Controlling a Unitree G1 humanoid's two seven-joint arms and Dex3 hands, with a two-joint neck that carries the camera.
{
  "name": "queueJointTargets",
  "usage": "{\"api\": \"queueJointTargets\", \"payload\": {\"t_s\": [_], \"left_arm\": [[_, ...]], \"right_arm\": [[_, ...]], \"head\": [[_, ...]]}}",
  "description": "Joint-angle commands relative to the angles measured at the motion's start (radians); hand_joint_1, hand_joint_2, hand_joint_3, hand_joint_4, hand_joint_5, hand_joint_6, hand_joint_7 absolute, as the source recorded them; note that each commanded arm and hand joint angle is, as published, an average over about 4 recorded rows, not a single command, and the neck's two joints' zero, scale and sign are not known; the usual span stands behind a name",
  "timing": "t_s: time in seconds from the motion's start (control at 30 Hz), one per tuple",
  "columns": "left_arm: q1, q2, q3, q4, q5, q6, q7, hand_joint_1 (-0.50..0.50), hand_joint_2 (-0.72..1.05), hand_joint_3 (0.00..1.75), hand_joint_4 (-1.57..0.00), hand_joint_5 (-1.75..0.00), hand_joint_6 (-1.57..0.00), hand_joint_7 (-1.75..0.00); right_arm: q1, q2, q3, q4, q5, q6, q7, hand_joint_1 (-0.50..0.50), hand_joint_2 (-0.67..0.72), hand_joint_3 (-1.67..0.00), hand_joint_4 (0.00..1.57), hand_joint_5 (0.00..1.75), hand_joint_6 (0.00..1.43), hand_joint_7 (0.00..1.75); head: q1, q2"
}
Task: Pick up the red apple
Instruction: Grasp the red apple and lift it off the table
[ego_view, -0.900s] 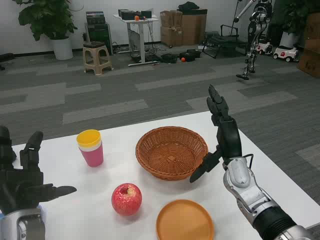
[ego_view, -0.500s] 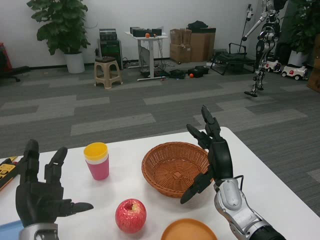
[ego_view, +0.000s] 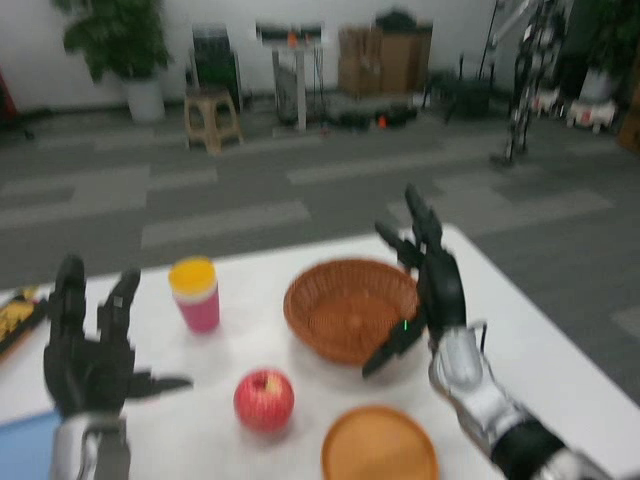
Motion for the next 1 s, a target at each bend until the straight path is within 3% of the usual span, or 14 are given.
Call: {"api": "queueJointTargets", "payload": {"t_s": [0.03, 0.23, 0.37, 0.67, 1.0], "left_arm": [[-0.009, 0.011, -0.002, 0.005, -0.004, -0.002, 0.001, -0.19, -0.28, 0.00, 0.00, -0.92, 0.00, -0.21], [0.002, 0.018, -0.005, 0.009, 0.003, 0.019, -0.001, -0.17, -0.21, 0.00, 0.00, -0.87, 0.00, -0.24], [0.020, 0.031, -0.005, 0.011, 0.032, 0.082, -0.025, -0.16, -0.19, 0.00, 0.00, -0.82, 0.00, -0.24], [0.024, 0.076, 0.028, 0.016, 0.141, 0.295, -0.165, -0.25, -0.10, 0.00, 0.00, -0.82, 0.00, -0.28], [0.024, 0.069, 0.024, 0.047, 0.167, 0.303, -0.185, -0.26, -0.02, 0.00, 0.00, -0.82, 0.00, -0.28]], "right_arm": [[-0.023, -0.006, -0.008, 0.006, 0.005, -0.011, -0.006, -0.46, 0.66, 0.00, 0.66, 0.00, 0.00, 0.00], [-0.023, -0.006, -0.008, 0.010, 0.005, -0.011, -0.006, -0.49, 0.66, 0.00, 0.64, 0.00, 0.00, 0.00], [-0.022, -0.005, -0.011, 0.019, 0.006, -0.011, -0.006, -0.47, 0.66, 0.00, 0.65, 0.00, 0.00, 0.00], [-0.023, -0.006, -0.011, 0.030, 0.008, -0.011, -0.006, -0.48, 0.66, 0.00, 0.66, 0.00, 0.00, 0.00], [-0.020, -0.003, -0.007, 0.027, 0.009, -0.011, -0.005, -0.48, 0.66, 0.00, 0.64, 0.00, 0.00, 0.00]], "head": [[0.010, -0.071], [0.009, -0.115], [0.003, -0.119], [-0.004, -0.116], [0.004, -0.119]]}}
